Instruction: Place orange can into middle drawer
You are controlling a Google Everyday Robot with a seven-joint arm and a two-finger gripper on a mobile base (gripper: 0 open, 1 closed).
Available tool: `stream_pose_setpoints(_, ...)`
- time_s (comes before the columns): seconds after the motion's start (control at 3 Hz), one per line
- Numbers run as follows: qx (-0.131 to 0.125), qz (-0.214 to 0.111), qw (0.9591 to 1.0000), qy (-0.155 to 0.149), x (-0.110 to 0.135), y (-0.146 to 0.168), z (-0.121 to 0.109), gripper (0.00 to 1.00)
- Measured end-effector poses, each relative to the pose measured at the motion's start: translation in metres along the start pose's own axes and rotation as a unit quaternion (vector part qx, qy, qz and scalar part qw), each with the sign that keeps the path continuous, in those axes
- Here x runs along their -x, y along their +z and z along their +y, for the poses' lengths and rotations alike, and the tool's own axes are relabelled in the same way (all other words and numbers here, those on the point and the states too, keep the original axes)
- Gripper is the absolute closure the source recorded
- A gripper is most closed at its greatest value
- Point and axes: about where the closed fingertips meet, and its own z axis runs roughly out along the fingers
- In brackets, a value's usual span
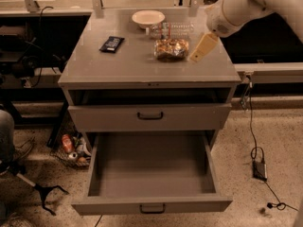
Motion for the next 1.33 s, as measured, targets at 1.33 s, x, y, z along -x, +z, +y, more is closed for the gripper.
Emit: stream_pose_setpoints(1.33,0.070,-0.062,0.9947,0.043,0.039,0.101,0.003,0.00)
